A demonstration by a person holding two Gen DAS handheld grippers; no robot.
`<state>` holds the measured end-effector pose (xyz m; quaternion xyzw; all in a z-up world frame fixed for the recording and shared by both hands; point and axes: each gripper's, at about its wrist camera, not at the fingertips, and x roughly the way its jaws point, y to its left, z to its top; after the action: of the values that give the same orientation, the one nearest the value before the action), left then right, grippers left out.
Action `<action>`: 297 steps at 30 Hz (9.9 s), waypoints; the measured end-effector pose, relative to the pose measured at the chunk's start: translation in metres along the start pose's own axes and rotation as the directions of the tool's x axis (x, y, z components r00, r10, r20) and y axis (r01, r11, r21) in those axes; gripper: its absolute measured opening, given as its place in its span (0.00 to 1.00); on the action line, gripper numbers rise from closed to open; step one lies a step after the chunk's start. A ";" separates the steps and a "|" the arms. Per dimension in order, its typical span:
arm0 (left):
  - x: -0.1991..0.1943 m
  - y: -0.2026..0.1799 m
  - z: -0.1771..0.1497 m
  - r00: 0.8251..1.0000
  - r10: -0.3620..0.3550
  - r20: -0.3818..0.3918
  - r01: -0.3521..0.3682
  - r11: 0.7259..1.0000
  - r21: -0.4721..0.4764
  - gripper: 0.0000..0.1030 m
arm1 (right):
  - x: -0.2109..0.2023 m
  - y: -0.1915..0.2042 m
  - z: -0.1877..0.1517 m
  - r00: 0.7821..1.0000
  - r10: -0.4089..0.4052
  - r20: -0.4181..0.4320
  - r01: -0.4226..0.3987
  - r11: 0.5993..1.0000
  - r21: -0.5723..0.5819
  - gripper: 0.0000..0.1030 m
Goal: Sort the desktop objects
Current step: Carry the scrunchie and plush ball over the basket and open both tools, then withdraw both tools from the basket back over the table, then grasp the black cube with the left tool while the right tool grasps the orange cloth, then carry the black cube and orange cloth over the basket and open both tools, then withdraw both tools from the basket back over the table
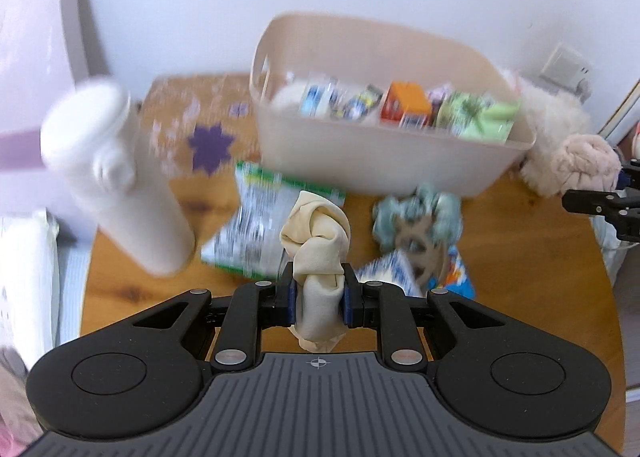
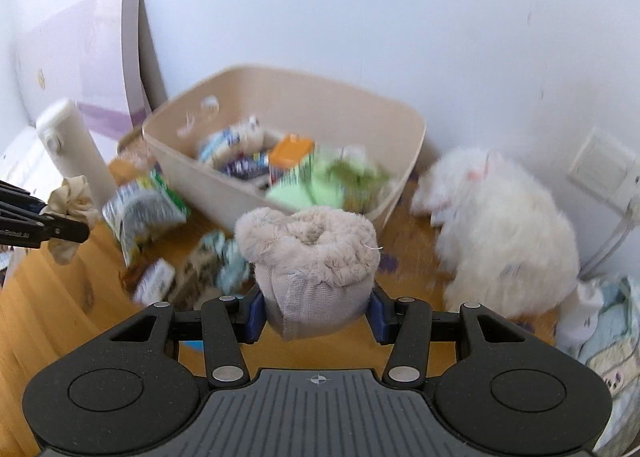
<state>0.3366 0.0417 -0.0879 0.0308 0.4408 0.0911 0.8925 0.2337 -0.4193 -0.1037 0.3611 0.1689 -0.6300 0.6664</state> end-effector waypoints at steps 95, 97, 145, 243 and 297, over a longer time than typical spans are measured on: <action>0.002 -0.037 -0.081 0.994 -0.034 -0.107 0.058 0.972 0.227 0.73 | 0.032 0.090 -0.061 0.983 -0.113 -0.144 0.124 0.990 0.068 1.00; 0.006 -0.040 -0.090 0.991 -0.037 -0.132 0.069 0.968 0.241 0.73 | 0.035 0.093 -0.068 0.981 -0.106 -0.162 0.120 0.990 0.078 1.00; 0.065 -0.005 -0.102 0.990 0.094 -0.109 -0.083 0.991 0.102 0.31 | 0.110 0.148 -0.076 0.983 -0.070 -0.169 0.081 0.995 0.059 0.65; 0.056 -0.070 0.120 0.956 -0.009 0.294 -0.118 0.903 0.412 0.66 | 0.067 -0.022 0.081 0.893 -0.433 0.119 0.368 0.858 0.358 0.64; 0.080 0.006 0.042 0.998 0.017 0.058 -0.035 0.941 0.336 0.70 | 0.102 0.017 0.001 0.917 -0.397 0.038 0.322 0.794 0.516 1.00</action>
<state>0.4166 0.0643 -0.1242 0.1911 0.4251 0.0253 0.8844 0.2653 -0.4941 -0.1677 0.4358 0.0172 -0.7915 0.4281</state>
